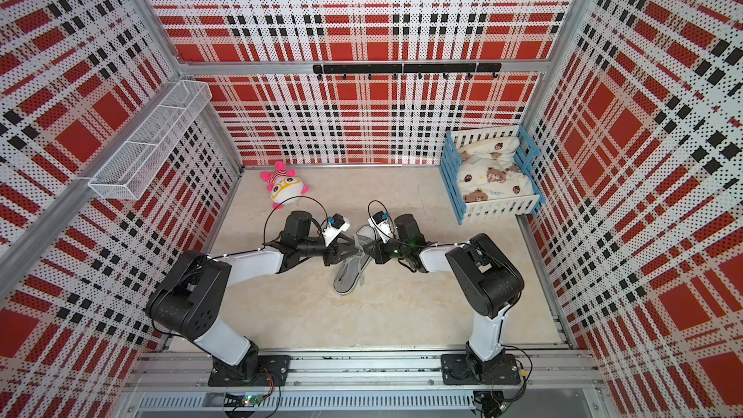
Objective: Tie the shoes
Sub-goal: Cross the shoelace with the shoelace.
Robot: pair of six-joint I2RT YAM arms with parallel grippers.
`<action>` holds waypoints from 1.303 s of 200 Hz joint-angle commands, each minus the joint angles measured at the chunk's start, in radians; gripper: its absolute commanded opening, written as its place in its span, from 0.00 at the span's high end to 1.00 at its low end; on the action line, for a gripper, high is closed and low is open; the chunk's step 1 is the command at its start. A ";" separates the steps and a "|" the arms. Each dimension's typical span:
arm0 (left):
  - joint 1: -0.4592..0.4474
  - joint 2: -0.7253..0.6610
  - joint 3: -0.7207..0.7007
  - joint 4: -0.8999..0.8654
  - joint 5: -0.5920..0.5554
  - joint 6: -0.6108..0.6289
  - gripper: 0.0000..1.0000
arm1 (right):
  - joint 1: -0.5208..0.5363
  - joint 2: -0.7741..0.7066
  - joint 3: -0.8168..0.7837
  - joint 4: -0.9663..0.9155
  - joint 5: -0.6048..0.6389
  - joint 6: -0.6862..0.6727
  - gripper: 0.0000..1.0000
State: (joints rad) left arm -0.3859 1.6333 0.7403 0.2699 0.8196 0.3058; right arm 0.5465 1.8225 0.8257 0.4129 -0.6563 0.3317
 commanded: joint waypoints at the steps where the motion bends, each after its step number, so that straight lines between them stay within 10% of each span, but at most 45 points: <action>1: 0.001 -0.016 0.001 0.048 -0.023 -0.033 0.56 | 0.009 -0.025 0.017 -0.004 0.006 -0.014 1.00; 108: -0.016 0.125 0.128 0.072 -0.039 -0.171 0.49 | 0.018 -0.019 0.033 0.000 0.012 -0.014 1.00; 205: -0.005 0.136 0.144 0.080 -0.104 -0.218 1.00 | 0.018 -0.049 0.000 -0.002 0.061 -0.016 1.00; 260: 0.043 0.061 0.065 0.127 -0.127 -0.280 1.00 | 0.042 -0.083 -0.011 -0.090 0.204 0.006 1.00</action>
State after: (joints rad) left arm -0.3672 1.7428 0.8356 0.3527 0.7059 0.0628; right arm 0.5644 1.7714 0.8253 0.3756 -0.5343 0.3336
